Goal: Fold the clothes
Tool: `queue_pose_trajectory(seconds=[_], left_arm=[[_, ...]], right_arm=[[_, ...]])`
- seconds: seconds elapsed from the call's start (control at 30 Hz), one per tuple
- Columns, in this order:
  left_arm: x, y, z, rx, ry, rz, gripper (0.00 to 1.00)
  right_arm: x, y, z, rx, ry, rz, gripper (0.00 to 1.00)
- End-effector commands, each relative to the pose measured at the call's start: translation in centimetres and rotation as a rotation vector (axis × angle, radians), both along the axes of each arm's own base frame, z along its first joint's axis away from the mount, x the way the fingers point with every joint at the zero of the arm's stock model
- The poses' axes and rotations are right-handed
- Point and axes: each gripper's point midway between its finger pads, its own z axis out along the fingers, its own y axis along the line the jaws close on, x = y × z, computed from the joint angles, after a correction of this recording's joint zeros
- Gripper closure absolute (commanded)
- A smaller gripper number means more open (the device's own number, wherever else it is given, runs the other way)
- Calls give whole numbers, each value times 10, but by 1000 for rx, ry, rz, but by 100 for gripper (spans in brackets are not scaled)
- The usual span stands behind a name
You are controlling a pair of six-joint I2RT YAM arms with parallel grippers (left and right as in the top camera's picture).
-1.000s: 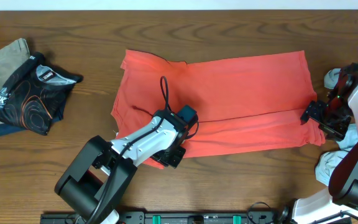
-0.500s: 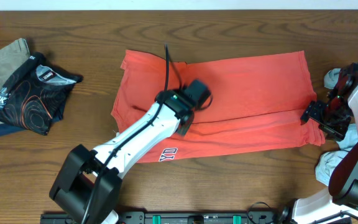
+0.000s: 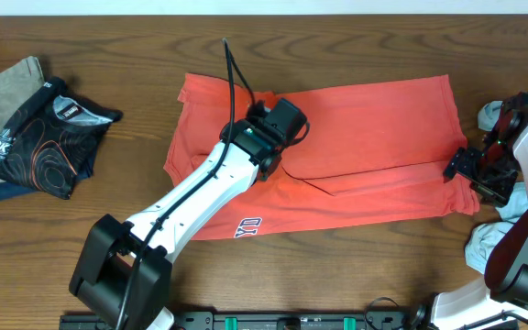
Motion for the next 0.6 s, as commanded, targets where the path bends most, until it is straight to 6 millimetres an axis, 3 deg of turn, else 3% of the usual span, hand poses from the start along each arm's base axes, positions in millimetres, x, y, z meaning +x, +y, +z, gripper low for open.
queue_pose_trajectory(seconds=[0.0, 0.13, 0.37, 0.57], left_arm=[[-8, 6, 0, -32, -5, 107, 40], [-24, 6, -18, -48, 73, 104, 40], [-49, 36, -51, -24, 145, 239, 37], [-65, 29, -76, -125, 237, 258, 36]], right_arm=[[1, -1, -1, 0, -11, 6, 19], [1, -1, -1, 0, -10, 7, 19], [1, -1, -1, 1, -8, 7, 18], [1, 0, -1, 1, -7, 7, 18]])
